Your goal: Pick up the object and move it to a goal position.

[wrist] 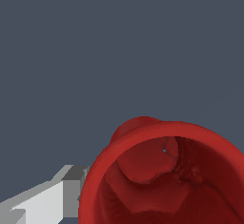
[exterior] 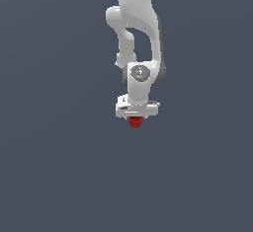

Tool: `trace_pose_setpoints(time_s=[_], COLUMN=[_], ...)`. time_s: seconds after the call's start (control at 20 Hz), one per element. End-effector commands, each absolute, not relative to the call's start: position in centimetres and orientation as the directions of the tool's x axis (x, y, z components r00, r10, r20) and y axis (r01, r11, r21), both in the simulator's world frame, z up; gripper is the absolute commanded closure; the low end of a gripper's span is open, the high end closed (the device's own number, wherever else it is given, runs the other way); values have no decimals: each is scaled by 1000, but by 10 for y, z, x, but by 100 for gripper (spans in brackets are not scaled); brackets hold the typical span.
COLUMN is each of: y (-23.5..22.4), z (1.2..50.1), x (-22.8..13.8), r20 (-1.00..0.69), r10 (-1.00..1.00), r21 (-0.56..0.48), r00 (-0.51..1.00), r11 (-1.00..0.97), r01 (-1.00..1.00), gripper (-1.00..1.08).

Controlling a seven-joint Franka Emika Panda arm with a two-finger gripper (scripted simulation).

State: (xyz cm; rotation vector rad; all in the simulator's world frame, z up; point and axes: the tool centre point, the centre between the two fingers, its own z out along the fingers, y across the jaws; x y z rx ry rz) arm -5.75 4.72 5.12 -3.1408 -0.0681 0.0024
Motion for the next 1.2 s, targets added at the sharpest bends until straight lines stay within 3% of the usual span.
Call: trace_pose_setpoints(time_s=[0.0, 0.05, 0.1, 0.75, 1.15], y=[47, 47, 47, 50, 82], z=[47, 47, 47, 51, 80], x=[-57, -57, -57, -56, -49], r20=[0, 0, 0, 1, 1], r10=[43, 43, 43, 43, 43], r21=[0, 0, 0, 0, 0], r00=[999, 999, 999, 999, 999], r11=[-999, -999, -999, -999, -999], r01=[43, 43, 43, 43, 43], gripper=[-92, -92, 108, 108, 108])
